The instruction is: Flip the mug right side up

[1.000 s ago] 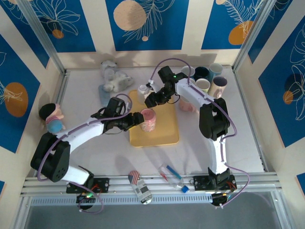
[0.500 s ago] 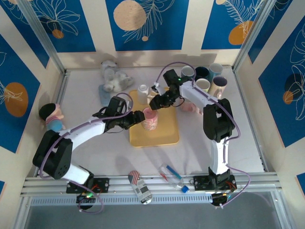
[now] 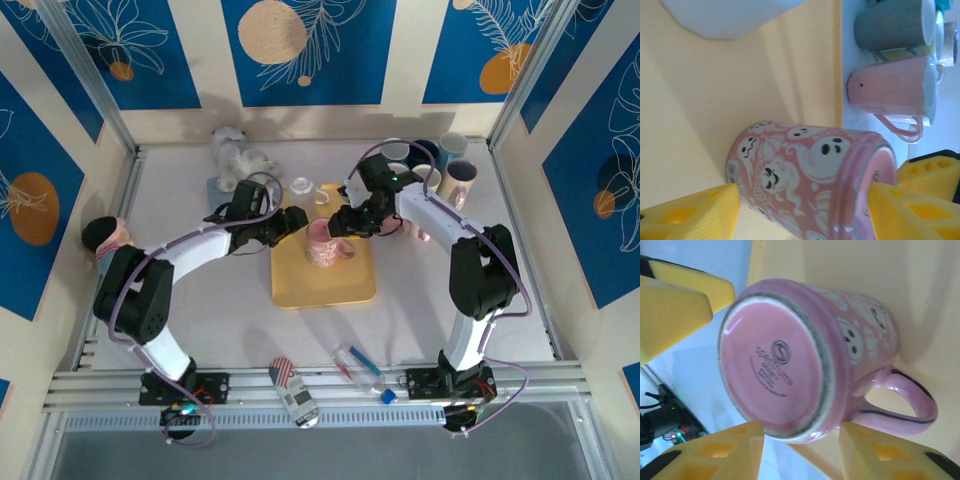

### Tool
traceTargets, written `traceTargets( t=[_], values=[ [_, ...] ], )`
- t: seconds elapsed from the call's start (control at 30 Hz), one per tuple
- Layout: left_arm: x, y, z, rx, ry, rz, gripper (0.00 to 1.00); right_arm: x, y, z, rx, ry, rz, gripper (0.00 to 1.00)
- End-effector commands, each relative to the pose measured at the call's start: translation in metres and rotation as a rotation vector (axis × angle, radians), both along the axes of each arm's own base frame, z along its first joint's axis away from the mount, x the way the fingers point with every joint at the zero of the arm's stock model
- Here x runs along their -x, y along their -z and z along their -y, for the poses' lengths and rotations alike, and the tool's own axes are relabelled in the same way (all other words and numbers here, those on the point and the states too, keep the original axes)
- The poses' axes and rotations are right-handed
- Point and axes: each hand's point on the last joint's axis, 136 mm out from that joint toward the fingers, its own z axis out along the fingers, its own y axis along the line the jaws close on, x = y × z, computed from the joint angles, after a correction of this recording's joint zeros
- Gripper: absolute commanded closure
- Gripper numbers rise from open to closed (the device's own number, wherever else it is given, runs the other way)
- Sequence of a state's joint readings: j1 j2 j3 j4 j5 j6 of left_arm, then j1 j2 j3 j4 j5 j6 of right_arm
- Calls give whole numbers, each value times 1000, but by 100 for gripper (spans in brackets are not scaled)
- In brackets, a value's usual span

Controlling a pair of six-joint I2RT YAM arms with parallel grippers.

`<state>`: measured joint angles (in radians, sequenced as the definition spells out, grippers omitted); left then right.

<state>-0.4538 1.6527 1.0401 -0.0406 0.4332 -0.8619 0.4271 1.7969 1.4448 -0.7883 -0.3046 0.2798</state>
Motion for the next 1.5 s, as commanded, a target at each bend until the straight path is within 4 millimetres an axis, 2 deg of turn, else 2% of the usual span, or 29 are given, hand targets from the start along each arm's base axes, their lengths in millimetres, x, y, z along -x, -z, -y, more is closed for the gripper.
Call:
traceTargets(
  t=[0.0,0.1,0.2,0.3,0.5,0.67,1.07,1.3,1.47],
  values=[
    [15,-29,-4,2,27,33,32,-4,-24,-2,-72,32,3,56],
    [37,-27,-7,-11,40,9,32,-11,-26,-2,-88,5,30,56],
    [50,-21,-7,1,37,-21,32,-20,-20,-2,-99,-27,37,59],
    [58,-18,-1,28,42,-32,32,-27,-15,-5,-107,-76,44,64],
    [64,-10,19,49,73,-49,32,-35,-7,-13,-127,-151,52,64],
    [60,-9,32,84,76,-37,32,-40,3,-19,-122,-179,47,58],
    [55,22,31,39,37,-87,34,-40,15,-16,-96,-167,23,58],
    [49,39,15,-24,5,-107,35,-29,20,-6,-82,-129,-16,59],
    [26,42,-7,-45,-41,-104,36,-15,20,4,-77,-93,-36,59]
  ],
)
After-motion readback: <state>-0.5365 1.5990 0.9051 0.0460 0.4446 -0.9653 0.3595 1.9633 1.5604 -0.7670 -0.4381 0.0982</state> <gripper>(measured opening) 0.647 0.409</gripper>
